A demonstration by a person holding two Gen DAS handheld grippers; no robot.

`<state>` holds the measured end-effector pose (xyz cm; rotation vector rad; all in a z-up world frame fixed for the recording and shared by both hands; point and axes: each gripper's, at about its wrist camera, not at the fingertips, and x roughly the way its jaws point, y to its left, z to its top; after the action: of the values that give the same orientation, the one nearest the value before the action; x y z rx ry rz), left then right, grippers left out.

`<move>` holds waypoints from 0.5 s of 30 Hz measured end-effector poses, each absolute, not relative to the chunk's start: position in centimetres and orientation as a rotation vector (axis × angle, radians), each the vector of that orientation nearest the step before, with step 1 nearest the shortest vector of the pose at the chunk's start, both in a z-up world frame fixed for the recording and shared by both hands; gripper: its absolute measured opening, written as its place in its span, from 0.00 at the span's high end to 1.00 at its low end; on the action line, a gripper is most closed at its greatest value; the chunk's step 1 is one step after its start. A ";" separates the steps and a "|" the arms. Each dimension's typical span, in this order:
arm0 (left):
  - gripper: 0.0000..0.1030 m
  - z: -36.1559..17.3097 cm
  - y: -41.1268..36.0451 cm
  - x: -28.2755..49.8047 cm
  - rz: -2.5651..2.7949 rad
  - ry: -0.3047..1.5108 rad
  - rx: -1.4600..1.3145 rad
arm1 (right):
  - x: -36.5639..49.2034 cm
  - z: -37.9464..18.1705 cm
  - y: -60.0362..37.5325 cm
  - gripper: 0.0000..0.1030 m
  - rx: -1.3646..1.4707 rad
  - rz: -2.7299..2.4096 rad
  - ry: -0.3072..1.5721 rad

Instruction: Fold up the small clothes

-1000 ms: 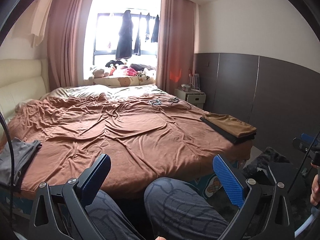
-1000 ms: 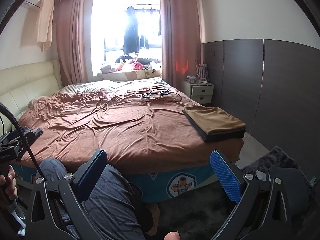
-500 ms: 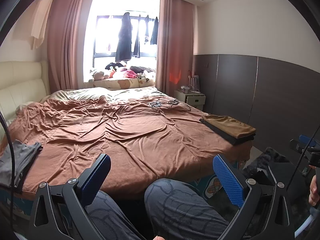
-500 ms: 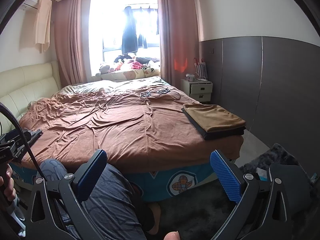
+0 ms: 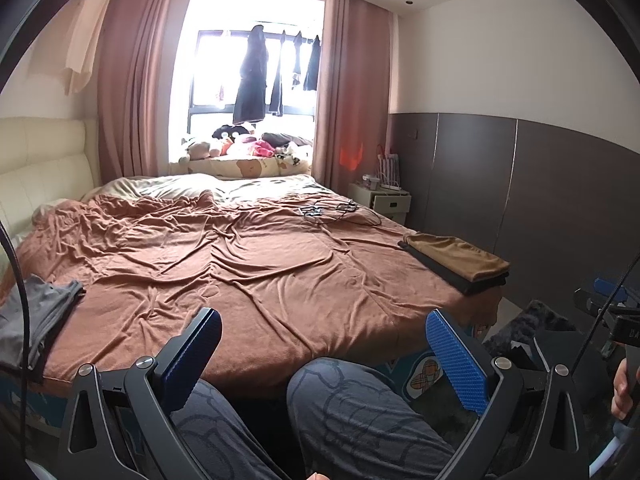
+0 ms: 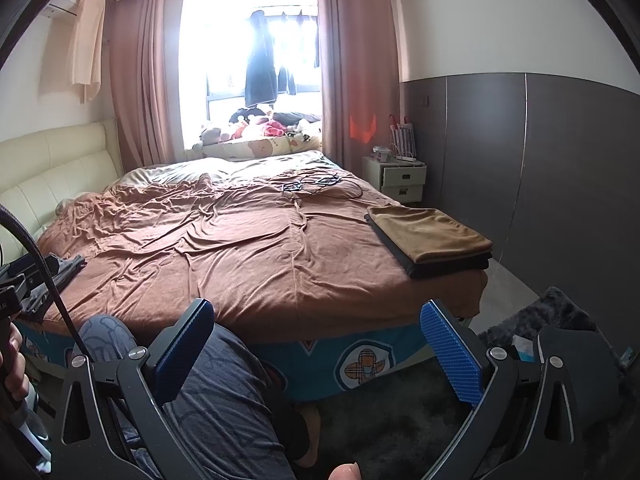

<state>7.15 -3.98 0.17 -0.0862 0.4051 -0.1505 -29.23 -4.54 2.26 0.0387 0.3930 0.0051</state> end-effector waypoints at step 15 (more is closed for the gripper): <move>0.00 0.6 -4.1 6.5 -0.145 0.394 -0.081 | -29.0 2.1 -4.9 0.00 0.036 0.023 0.392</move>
<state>6.54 -4.05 0.64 -0.0807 0.3936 -0.1445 -29.02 -4.88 2.05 0.0357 0.3921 0.0229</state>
